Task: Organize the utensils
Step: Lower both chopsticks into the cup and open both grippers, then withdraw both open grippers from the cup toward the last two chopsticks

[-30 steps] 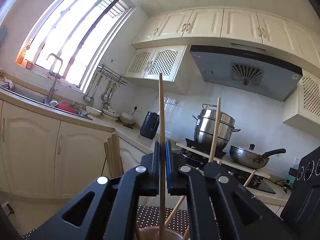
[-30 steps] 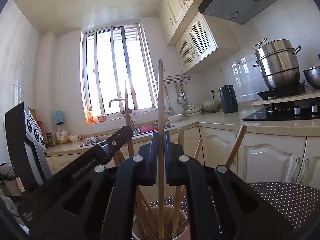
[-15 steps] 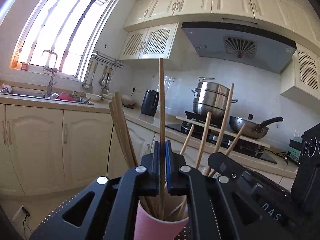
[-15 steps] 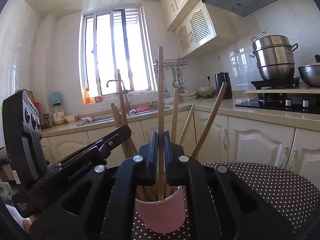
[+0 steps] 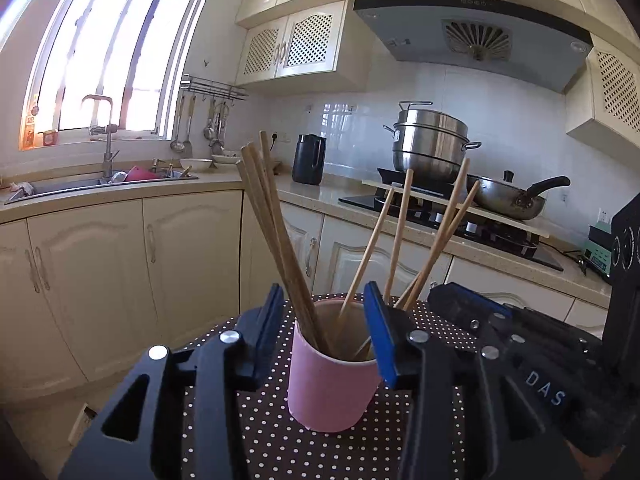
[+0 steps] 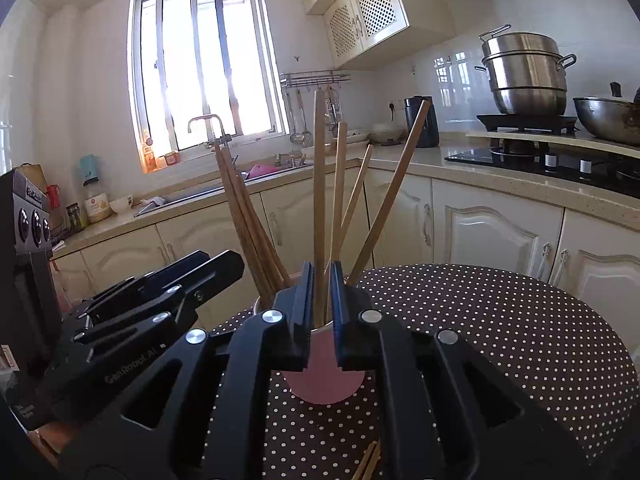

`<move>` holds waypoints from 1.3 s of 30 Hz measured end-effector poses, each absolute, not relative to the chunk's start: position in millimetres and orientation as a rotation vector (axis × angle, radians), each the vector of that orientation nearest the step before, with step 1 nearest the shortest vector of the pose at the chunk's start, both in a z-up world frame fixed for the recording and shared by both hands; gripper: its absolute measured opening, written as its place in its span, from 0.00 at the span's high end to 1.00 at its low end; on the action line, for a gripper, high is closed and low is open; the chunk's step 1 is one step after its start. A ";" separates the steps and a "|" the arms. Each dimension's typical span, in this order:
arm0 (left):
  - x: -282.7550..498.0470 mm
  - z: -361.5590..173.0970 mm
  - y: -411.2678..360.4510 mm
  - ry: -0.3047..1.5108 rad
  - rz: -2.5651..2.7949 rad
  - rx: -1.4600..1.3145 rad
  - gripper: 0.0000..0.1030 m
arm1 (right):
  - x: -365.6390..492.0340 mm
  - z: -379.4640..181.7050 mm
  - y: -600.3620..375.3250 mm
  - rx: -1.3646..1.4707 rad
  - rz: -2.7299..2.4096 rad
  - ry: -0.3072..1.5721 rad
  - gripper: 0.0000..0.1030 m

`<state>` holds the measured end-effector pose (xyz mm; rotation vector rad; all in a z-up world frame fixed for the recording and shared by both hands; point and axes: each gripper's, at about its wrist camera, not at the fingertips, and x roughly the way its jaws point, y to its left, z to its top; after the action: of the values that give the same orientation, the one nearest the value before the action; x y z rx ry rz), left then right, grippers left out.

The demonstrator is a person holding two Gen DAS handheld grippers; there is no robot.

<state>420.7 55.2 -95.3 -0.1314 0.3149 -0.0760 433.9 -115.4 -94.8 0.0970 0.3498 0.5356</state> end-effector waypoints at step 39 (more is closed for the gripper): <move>360.2 -175.4 -22.5 1.071 -0.139 0.009 0.39 | 361.7 -161.5 -199.6 0.068 0.403 0.868 0.51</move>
<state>360.2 -22.5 -175.4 0.0089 1.0713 -0.1390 361.7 -199.6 -161.5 0.0677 0.8679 0.4025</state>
